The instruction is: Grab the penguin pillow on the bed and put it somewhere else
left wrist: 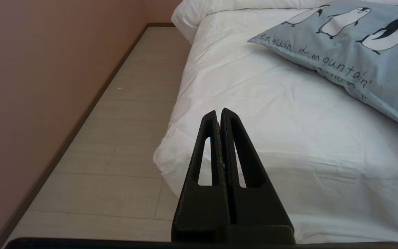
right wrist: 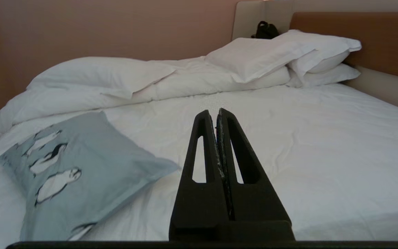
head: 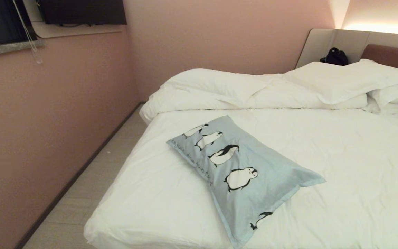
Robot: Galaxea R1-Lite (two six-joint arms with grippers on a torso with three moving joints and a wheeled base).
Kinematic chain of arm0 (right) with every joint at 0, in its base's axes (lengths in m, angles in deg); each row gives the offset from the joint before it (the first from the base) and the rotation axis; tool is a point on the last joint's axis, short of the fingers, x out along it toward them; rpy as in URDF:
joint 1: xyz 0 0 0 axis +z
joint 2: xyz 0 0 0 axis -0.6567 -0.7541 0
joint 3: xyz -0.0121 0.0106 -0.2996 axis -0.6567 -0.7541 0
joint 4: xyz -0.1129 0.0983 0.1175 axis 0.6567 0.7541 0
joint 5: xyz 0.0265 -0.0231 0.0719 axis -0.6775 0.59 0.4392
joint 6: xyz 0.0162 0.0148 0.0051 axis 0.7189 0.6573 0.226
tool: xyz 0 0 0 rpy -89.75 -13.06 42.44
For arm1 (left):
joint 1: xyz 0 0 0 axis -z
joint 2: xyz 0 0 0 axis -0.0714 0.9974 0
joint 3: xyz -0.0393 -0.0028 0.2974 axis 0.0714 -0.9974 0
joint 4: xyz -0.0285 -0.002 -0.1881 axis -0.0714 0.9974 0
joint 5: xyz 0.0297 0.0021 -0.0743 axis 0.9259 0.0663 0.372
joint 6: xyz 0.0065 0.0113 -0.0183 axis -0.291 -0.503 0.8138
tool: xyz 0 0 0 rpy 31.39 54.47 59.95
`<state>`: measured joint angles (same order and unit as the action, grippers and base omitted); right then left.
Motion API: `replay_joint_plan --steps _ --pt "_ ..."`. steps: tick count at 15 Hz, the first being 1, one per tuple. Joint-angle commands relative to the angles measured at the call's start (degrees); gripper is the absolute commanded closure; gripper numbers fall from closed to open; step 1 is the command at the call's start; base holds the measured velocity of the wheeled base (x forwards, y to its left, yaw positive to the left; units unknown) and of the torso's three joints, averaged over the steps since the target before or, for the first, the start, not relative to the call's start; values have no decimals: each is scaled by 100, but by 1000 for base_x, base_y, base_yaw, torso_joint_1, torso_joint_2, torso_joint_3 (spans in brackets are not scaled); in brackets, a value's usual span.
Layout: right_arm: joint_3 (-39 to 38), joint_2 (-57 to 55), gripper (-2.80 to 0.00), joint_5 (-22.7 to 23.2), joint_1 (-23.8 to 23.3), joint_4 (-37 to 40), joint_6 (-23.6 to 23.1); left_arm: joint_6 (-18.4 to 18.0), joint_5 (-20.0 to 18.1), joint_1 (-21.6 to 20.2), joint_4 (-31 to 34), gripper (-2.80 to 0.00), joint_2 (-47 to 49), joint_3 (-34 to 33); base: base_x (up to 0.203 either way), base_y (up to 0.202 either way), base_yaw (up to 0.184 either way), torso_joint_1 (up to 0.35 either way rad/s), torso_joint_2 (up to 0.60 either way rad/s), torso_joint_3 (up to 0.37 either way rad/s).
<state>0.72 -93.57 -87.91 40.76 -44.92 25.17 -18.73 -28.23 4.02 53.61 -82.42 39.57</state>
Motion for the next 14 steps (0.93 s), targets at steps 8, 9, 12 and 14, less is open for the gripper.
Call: replay_joint_plan --steps 8,9,12,14 --pt "-956 656 0 546 12 132 13 1 1 -1 -2 0 -2 0 0 0 0 0 0 0" --pt "-1112 656 0 667 12 -93 -1 1 1 -2 -2 0 -2 0 0 0 0 0 0 0" --pt "-1596 656 0 846 12 -594 -17 1 1 -1 -2 0 -2 0 0 0 0 0 0 0" --pt "-1894 656 0 870 12 -783 -20 1 1 -9 -2 0 -2 0 0 0 0 0 0 0"
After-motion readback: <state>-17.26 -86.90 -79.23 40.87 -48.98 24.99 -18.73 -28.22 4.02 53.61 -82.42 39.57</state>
